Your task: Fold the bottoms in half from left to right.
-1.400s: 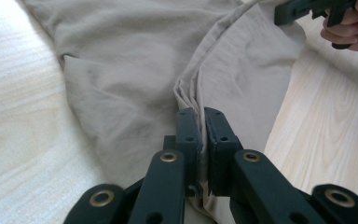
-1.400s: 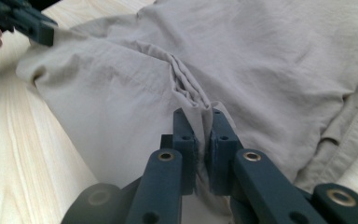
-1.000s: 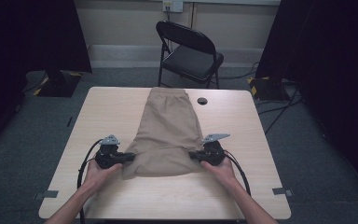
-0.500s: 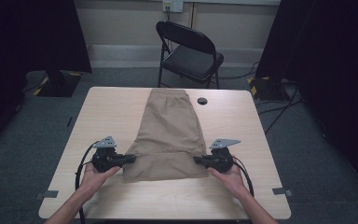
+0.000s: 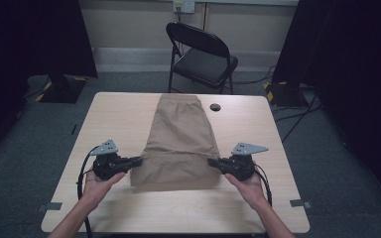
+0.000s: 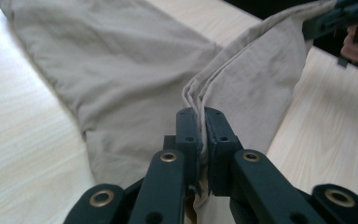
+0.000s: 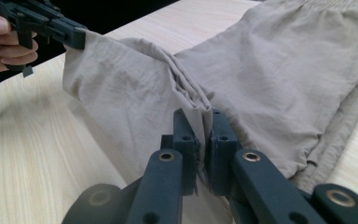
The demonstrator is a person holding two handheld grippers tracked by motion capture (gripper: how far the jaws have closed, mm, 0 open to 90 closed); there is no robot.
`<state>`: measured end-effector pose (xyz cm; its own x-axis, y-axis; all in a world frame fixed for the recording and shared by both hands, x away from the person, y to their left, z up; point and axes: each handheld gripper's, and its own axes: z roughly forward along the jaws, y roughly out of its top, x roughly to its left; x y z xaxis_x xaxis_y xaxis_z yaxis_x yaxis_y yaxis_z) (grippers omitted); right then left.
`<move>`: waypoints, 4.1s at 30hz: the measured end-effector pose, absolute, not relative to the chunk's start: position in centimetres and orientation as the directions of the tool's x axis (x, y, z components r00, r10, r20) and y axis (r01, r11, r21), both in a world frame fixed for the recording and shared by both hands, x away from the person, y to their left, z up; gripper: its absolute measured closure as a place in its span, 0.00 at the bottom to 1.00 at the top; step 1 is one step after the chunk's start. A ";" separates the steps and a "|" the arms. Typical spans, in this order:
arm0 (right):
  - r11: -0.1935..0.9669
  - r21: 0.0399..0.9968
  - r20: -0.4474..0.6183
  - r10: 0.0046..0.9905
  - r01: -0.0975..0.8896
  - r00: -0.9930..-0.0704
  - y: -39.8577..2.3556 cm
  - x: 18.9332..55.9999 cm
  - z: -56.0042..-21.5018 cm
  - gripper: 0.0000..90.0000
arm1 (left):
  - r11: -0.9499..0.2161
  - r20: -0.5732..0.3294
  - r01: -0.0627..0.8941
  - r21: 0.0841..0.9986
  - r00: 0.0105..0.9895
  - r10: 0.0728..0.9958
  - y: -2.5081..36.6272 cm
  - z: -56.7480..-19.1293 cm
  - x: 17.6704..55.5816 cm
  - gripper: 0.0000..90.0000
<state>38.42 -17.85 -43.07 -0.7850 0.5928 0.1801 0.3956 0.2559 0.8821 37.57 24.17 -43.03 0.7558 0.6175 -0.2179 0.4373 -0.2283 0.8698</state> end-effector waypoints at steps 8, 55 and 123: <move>0.216 0.910 0.165 0.594 0.353 -0.787 -18.3 37.7 -41.2 0.94 | -0.164 -0.231 0.397 0.903 0.769 0.596 24.7 -40.8 37.0 0.95; 0.101 0.981 0.079 0.569 0.165 -0.819 -19.2 35.9 -32.4 0.94 | -0.036 -0.161 0.213 0.976 0.829 0.535 24.8 -31.4 35.3 0.96; 0.040 0.998 0.012 0.542 0.040 -0.841 -20.3 32.2 -26.3 0.94 | 0.002 -0.135 0.150 0.989 0.877 0.462 24.3 -25.4 33.2 0.96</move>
